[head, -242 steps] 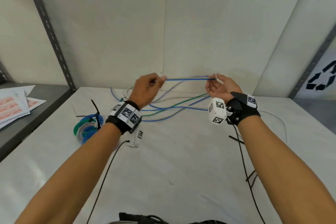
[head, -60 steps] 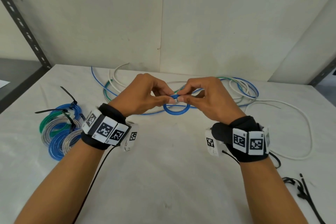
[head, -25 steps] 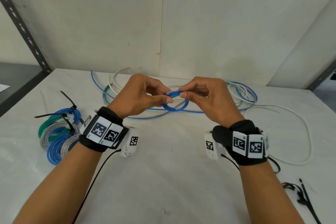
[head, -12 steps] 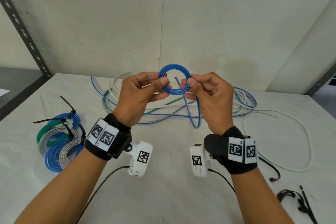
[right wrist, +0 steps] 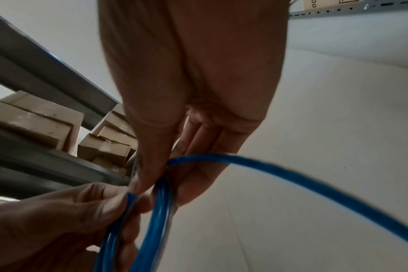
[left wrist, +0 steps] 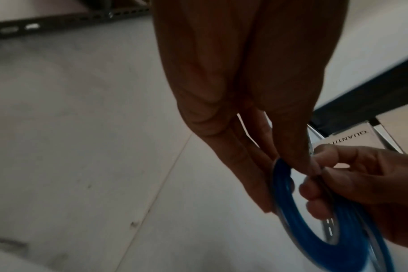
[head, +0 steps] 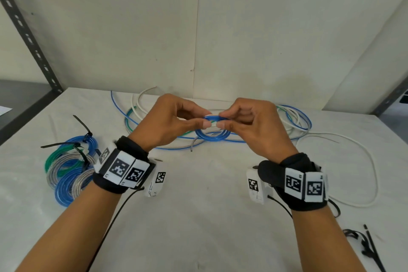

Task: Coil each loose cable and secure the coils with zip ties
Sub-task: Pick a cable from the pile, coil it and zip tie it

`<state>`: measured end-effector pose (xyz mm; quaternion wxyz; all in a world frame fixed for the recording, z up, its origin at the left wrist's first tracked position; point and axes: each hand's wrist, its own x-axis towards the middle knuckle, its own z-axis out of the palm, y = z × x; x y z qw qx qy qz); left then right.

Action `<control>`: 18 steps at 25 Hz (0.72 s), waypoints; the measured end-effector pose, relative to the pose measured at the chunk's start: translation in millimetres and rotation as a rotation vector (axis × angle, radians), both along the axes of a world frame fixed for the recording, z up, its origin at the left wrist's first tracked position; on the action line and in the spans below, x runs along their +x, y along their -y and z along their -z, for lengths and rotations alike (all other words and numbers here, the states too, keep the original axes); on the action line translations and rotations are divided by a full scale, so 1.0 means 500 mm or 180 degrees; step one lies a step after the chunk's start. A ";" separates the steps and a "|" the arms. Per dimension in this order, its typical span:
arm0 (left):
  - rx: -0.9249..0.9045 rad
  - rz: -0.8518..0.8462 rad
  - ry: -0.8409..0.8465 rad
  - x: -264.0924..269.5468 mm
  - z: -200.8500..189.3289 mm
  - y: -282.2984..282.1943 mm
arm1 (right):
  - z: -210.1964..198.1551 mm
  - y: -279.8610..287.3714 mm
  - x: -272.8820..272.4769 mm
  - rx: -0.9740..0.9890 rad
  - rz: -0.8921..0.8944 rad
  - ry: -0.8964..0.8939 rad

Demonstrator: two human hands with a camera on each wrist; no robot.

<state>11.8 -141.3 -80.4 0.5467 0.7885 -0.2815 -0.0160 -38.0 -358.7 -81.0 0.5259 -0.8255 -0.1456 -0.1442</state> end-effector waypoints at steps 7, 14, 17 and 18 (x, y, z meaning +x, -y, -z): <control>0.0263 -0.0037 0.0431 -0.003 -0.004 -0.007 | -0.007 -0.005 -0.005 -0.0044 -0.0064 -0.0011; -0.0979 -0.0272 -0.0075 0.006 -0.013 -0.018 | -0.017 -0.001 -0.003 0.0376 0.0633 0.0572; -0.1504 -0.0306 -0.0339 0.006 -0.015 -0.014 | -0.012 -0.018 0.000 0.0742 0.0791 0.0596; -0.1683 -0.0305 -0.0434 0.005 -0.014 -0.008 | -0.010 -0.029 0.000 0.0946 0.0744 0.0528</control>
